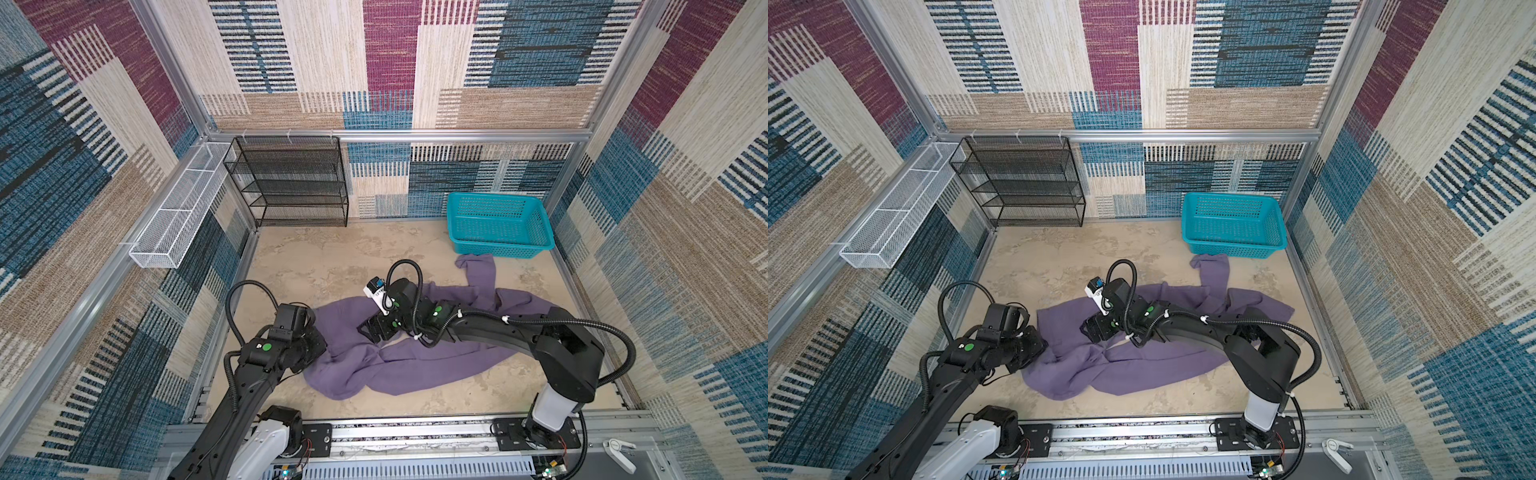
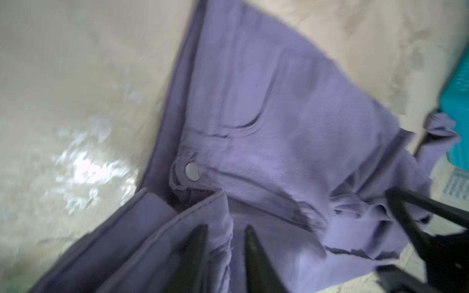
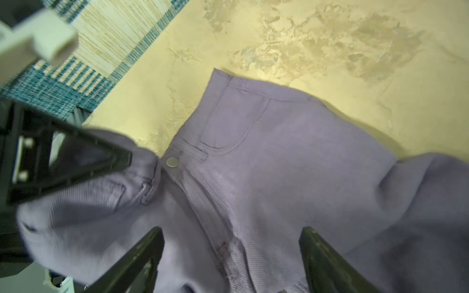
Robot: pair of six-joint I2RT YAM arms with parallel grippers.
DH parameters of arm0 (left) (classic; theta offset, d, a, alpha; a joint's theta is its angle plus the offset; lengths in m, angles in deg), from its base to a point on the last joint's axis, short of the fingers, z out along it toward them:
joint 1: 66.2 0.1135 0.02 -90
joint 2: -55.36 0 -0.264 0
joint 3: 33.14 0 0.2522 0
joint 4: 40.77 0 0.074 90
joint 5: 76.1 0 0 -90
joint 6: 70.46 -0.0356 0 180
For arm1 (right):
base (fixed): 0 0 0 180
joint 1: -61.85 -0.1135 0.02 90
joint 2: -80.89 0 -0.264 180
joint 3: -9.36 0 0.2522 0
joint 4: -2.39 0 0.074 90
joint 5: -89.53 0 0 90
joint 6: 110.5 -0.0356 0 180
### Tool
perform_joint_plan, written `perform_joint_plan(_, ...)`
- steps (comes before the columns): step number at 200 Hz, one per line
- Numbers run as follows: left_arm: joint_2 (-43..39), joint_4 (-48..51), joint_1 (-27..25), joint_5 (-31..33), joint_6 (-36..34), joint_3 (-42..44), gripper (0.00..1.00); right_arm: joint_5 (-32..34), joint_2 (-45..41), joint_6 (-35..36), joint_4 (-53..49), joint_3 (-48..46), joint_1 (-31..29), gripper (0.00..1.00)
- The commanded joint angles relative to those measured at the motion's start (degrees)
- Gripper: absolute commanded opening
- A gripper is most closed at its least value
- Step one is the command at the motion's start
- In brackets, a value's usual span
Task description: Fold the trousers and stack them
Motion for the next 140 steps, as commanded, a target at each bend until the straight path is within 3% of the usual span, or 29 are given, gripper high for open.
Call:
perform_joint_plan(1, -1.91, 2.52, -0.03, -0.52, 6.26, 3.88, 0.56, 3.37, 2.57, -1.74, -2.33, 2.94, -0.07, 0.82)
perform_joint_plan(7, -2.2, 2.24, -0.03, -0.61, 6.63, 4.07, 0.58, 4.55, 3.77, -1.97, -3.55, 4.07, 0.0, 0.78)
perform_joint_plan(19, -2.05, 1.89, -0.03, -0.14, 6.55, 2.6, 0.62, 6.77, 6.21, -2.52, -5.81, 6.7, 0.09, 0.57)
perform_joint_plan(31, -1.1, 1.95, -0.03, 1.22, 5.35, -0.53, 0.65, 7.8, 8.68, -3.33, -7.31, 9.16, 0.45, 0.48)
perform_joint_plan(59, 5.72, -0.67, 0.04, 6.69, 1.35, -9.02, 0.7, 7.14, 10.01, -4.58, -7.5, 10.59, 1.41, 0.47)
perform_joint_plan(87, 19.72, -4.34, 0.4, 11.03, -3.41, -16.43, 0.72, 7.64, 5.95, -4.99, -7.4, 7.88, 3.76, 0.47)
perform_joint_plan(107, 28.48, -3.62, 1.28, 11.49, -5.46, -20.09, 0.85, 6.61, 2.06, -5.43, -7.19, 4.47, 7.51, 0.46)
perform_joint_plan(128, 33.45, -7.34, 1.38, 11.91, -6.45, -19.63, 0.83, 6.86, -1.1, -5.46, -8.22, 1.93, 10.97, 0.46)
perform_joint_plan(140, 36.28, -9.89, 1.46, 11.67, -6.79, -19.52, 0.7, 7.02, -2.81, -5.48, -8.7, 0.83, 12.35, 0.47)
